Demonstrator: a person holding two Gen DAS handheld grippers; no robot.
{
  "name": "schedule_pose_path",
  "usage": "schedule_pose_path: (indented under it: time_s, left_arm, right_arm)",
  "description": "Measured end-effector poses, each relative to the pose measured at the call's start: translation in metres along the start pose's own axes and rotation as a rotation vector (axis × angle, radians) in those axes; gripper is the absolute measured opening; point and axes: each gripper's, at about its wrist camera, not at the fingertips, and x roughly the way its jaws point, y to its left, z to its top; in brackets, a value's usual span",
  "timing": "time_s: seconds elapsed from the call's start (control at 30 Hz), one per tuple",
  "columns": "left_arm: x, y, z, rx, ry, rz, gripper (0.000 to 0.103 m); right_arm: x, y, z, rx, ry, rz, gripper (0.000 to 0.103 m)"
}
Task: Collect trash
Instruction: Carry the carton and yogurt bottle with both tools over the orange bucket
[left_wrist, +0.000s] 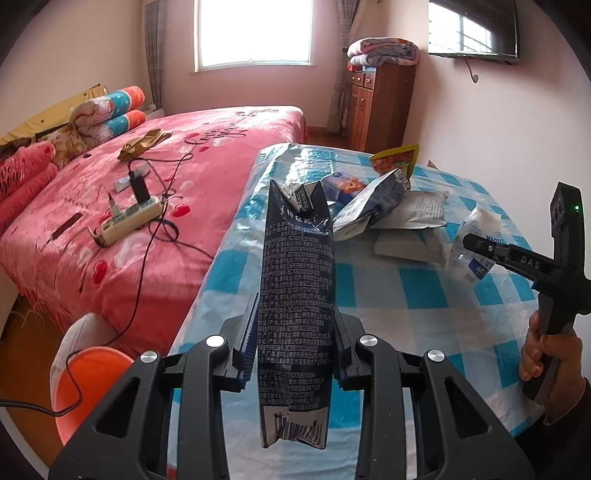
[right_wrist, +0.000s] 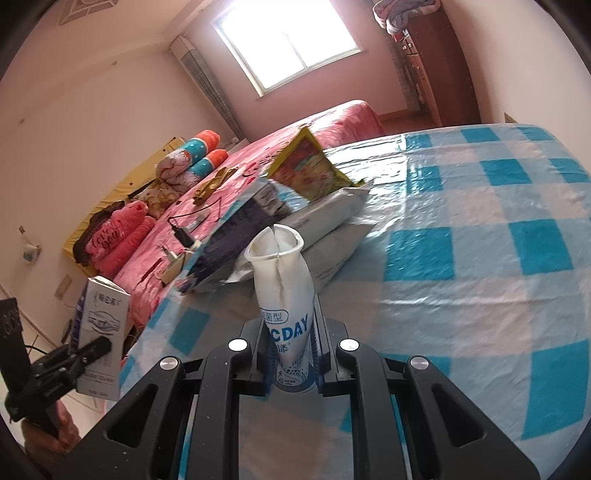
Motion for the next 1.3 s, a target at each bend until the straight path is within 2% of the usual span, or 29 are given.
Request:
schedule_pose_path:
  time_s: [0.3, 0.53, 0.9, 1.07, 1.3]
  left_arm:
    - [-0.009, 0.035, -0.02, -0.063, 0.013, 0.009, 0.035]
    - [-0.021, 0.07, -0.034, -0.116, 0.013, 0.046, 0.035]
    - [-0.033, 0.133, -0.063, -0.194, 0.048, 0.166, 0.035]
    - [-0.035, 0.165, -0.083, -0.247, 0.073, 0.219, 0.035]
    - [-0.033, 0.192, -0.107, -0.295, 0.109, 0.253, 0.035]
  right_arm:
    - [0.0, 0.036, -0.012, -0.001, 0.047, 0.077, 0.017]
    - [0.02, 0.079, -0.026, -0.036, 0.138, 0.17, 0.017]
    - [0.064, 0.171, -0.046, -0.124, 0.314, 0.362, 0.017]
    - [0.082, 0.215, -0.058, -0.178, 0.386, 0.427, 0.017]
    - [0.105, 0.277, -0.082, -0.276, 0.479, 0.497, 0.017]
